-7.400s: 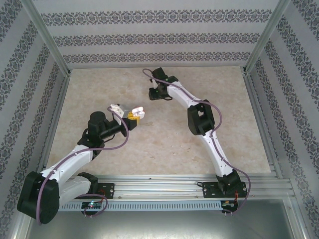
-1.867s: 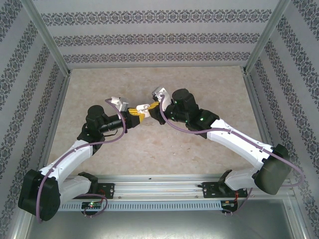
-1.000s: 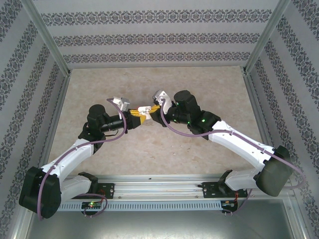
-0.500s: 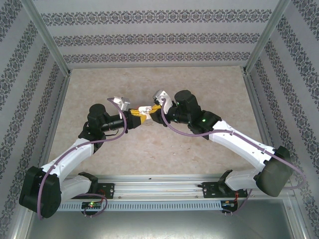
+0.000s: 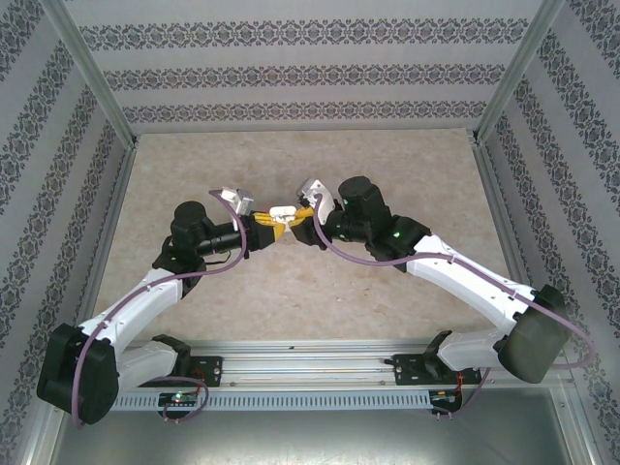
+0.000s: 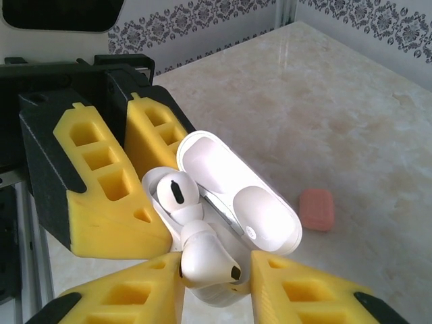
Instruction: Insert wireless bluetooth earbuds into charging case
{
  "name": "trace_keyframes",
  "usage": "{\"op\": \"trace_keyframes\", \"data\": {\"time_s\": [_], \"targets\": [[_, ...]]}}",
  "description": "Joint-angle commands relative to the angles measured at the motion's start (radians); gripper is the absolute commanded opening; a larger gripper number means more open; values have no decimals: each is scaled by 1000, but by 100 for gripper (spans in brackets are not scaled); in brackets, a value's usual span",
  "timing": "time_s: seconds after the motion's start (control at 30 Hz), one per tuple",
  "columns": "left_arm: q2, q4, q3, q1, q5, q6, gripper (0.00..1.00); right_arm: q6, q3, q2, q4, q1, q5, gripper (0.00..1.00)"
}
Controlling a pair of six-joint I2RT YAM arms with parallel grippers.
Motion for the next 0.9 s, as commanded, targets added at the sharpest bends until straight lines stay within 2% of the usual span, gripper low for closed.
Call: {"op": "trace_keyframes", "data": {"time_s": [0.0, 0.17, 0.33, 0.87], "targets": [[-16, 68, 48, -5, -14, 20, 0, -13, 4, -4, -78, 4, -49, 32], [-14, 66, 47, -6, -14, 22, 0, -2, 24, -1, -99, 1, -45, 36], [-11, 70, 50, -6, -11, 20, 0, 51, 42, 8, -96, -24, -80, 36], [5, 72, 42, -14, -8, 29, 0, 137, 123, 77, -131, -74, -221, 27]]}}
